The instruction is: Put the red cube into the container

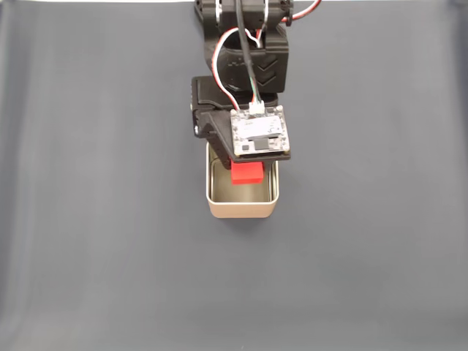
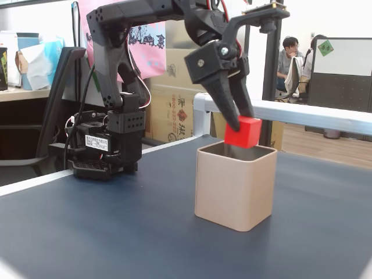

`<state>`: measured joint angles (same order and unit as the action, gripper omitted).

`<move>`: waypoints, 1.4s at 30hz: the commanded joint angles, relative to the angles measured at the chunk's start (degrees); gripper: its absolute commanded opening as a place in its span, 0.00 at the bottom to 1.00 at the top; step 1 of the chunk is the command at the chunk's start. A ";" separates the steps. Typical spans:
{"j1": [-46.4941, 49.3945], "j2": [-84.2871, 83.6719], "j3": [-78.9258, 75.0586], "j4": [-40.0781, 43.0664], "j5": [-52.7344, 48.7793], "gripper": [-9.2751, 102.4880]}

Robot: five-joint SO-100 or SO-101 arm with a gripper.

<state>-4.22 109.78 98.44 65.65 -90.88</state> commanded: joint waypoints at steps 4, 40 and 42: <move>0.88 3.16 -0.70 -1.14 0.44 0.10; 3.52 5.89 2.46 -1.14 -2.29 0.43; 3.60 5.89 2.46 -1.32 -2.37 0.43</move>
<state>-1.14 112.85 101.60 65.13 -92.46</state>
